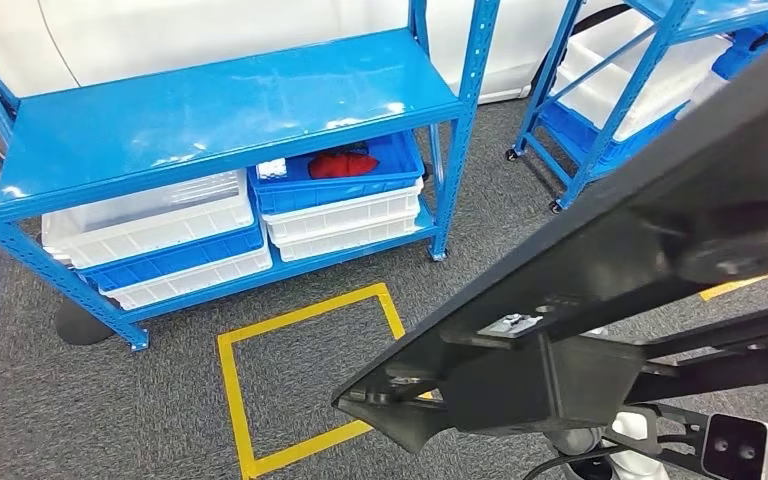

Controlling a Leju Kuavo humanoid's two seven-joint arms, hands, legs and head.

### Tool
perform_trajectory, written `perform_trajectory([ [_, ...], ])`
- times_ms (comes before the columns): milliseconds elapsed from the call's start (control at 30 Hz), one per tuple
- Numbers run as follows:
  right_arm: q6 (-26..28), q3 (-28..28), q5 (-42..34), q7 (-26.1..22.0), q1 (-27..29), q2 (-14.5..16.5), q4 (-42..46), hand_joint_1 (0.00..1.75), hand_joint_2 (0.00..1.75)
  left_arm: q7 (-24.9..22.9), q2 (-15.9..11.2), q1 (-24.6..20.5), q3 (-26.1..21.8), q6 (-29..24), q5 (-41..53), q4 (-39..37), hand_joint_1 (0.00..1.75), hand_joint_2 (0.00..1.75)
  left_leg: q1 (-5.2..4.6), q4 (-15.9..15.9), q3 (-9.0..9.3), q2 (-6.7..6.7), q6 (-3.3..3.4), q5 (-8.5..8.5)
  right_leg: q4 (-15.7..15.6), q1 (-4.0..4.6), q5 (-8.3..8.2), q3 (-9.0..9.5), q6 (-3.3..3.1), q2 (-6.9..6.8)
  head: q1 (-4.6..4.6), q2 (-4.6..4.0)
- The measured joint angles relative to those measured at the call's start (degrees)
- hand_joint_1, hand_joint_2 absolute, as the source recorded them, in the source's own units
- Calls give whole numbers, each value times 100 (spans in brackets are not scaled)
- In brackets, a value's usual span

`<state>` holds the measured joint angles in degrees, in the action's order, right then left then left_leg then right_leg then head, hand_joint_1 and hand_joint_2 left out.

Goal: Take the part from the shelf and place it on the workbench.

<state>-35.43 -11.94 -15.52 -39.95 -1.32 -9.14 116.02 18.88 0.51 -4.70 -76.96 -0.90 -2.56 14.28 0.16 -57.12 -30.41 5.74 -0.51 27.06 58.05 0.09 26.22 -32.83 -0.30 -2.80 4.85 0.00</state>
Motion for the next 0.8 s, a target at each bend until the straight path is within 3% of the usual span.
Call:
perform_trajectory([
  [33,-56,93,-48,-1,100,-18,26,175,175,1,15,-5,14,-23,0,-4,0,175,9,-20,4,-6,-30,32,-13,-12,-13,-1,-29,52,0,0],
  [100,-179,280,-64,-1,299,-44,94,175,175,11,50,2,41,-93,0,-17,0,175,33,-304,-95,-186,-83,262,-47,-48,-44,5,-93,154,0,0],
  [167,-308,383,28,0,474,-28,165,175,175,29,73,33,56,-168,0,-25,0,175,56,-1033,-406,-423,-116,670,-51,-58,-62,-8,-133,270,0,0],
  [200,-383,410,89,1,553,-8,186,175,175,43,83,45,61,-199,0,-26,0,175,60,-1419,-575,-476,-127,824,-47,-57,-67,-15,-142,336,0,0],
  [233,-463,433,149,1,621,20,202,175,175,63,95,53,64,-224,-1,-27,0,175,61,-1653,-681,-500,-134,868,-40,-57,-68,-19,-144,406,0,0],
  [267,-531,453,187,2,668,52,205,175,175,92,109,58,67,-238,-1,-27,0,175,62,-1675,-691,-511,-136,793,-29,-58,-68,-20,-143,477,0,0],
  [300,-585,469,203,2,692,92,202,175,175,128,123,63,68,-246,-2,-27,0,175,66,-1472,-599,-526,-131,617,-14,-59,-66,-19,-139,551,0,0],
  [367,-646,487,183,2,661,161,177,175,175,191,139,78,73,-250,-2,-27,0,175,84,-690,-250,-702,-107,214,35,-54,-56,-34,-108,696,0,0],
  [433,-619,488,159,2,563,197,131,175,175,210,145,93,81,-262,19,-27,0,175,93,-178,-38,-889,-71,74,85,-54,-64,-92,-40,832,0,0],
  [467,-557,483,157,2,520,207,108,175,175,197,145,97,91,-277,37,-27,0,175,83,-124,-23,-914,-44,98,92,-60,-81,-123,3,888,0,0],
  [533,-398,466,166,3,481,221,75,175,175,156,149,96,115,-312,72,-27,0,175,82,-88,-21,-820,28,64,93,-79,-109,-161,78,942,0,0],
  [600,-287,442,175,3,459,225,66,175,175,100,154,103,127,-350,62,-27,0,175,98,-42,-17,-702,114,16,304,-71,42,-266,125,728,-1,0],
  [667,-234,415,150,2,435,224,67,175,175,64,156,141,127,-343,56,-27,0,175,89,-25,-28,-569,160,-2,932,-76,411,-553,155,432,-2,0],
  [733,-190,402,52,2,409,214,58,175,175,58,152,179,126,-280,58,-27,0,175,74,-31,-46,-423,169,-1,1571,-97,668,-836,185,340,-2,0],
  [767,-162,402,-14,2,381,201,48,175,175,56,149,188,125,-245,57,-27,0,175,71,-35,-52,-351,169,2,1654,-105,654,-857,194,320,-2,0],
  [800,-135,403,-71,2,341,182,34,175,175,56,146,191,123,-217,57,-27,0,175,69,-41,-54,-281,163,5,1500,-110,535,-757,197,294,-2,0],
])
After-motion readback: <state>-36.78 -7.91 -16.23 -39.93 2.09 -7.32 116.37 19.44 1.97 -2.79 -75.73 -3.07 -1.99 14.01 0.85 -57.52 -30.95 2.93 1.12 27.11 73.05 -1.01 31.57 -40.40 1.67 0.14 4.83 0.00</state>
